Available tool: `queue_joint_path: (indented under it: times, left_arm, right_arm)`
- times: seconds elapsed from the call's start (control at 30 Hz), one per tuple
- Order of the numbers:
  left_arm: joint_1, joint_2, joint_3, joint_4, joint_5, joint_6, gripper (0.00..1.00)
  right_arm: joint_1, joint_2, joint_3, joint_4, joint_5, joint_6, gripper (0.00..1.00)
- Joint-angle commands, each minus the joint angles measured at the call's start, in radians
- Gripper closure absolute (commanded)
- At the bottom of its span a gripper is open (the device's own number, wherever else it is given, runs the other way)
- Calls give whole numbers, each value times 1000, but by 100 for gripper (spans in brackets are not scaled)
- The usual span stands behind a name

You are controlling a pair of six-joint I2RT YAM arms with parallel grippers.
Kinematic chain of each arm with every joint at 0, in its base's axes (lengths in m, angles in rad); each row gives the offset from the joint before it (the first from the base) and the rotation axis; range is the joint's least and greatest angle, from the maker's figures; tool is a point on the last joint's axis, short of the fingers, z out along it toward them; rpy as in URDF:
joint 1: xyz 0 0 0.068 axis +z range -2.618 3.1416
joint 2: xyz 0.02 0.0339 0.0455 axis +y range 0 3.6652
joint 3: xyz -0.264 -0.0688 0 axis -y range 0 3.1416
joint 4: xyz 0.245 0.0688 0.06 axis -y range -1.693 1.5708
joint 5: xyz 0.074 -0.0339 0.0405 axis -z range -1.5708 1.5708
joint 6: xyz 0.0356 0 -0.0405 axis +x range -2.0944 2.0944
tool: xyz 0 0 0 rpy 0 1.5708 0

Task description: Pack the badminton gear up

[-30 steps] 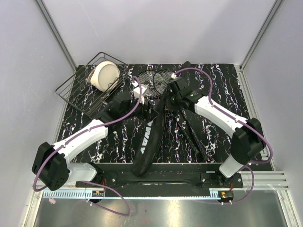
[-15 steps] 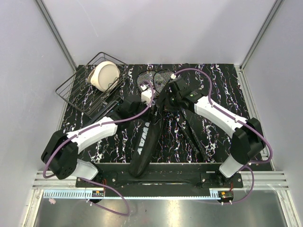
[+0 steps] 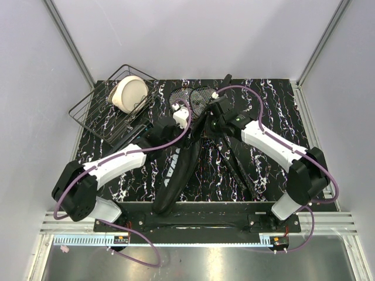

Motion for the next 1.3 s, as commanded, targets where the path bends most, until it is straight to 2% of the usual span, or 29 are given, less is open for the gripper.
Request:
queue_joint_path:
  times: [0.0, 0.13, 0.33, 0.43, 0.47, 0.53, 0.57, 0.6, 0.67, 0.77, 0.9, 0.93, 1.0, 1.07, 1.13, 1.27]
  left_arm:
    - [3, -41, 20, 28, -133, 19, 43]
    - [2, 48, 109, -86, -164, -31, 32]
    - [3, 184, 261, -175, -178, -19, 34]
    - [23, 186, 275, -167, -123, 16, 46]
    - [34, 178, 276, -176, -103, 19, 60]
    - [75, 156, 276, -187, -35, 12, 77]
    - [90, 146, 275, -202, 11, 9, 91]
    - [118, 132, 270, -212, 23, 6, 95]
    - [149, 82, 265, -248, 46, 4, 100]
    - [185, 43, 282, -328, 23, -42, 100]
    - [235, 4, 242, -319, 52, -93, 100]
    - [242, 0, 232, -315, 43, -102, 100]
    - [267, -3, 209, -308, 23, -113, 100]
    - [281, 5, 196, -307, 13, -136, 100]
    - [287, 25, 195, -307, 14, -165, 100]
    - [299, 72, 239, -356, 37, -231, 100]
  right_arm:
    - [17, -68, -15, 29, -25, -5, 100]
    - [22, -87, -12, 40, -45, -10, 100]
    - [24, -111, -2, 46, -62, -13, 100]
    - [24, -119, -8, 40, -59, -19, 100]
    - [24, -119, -15, 40, -58, -30, 100]
    - [24, -122, -22, 43, -47, -45, 100]
    - [24, -121, -32, 45, -36, -61, 100]
    - [22, -117, -34, 45, -32, -71, 100]
    - [22, -104, -37, 45, -3, -116, 100]
    - [17, -55, -19, 42, 65, -185, 100]
    - [13, 40, 61, 2, 93, -252, 100]
    - [13, 66, 111, -23, 103, -272, 94]
    - [11, 125, 158, -93, 130, -283, 90]
    - [5, 148, 193, -122, 101, -294, 80]
    - [2, 140, 187, -114, 15, -297, 64]
    - [-3, 90, 158, -55, -76, -275, 48]
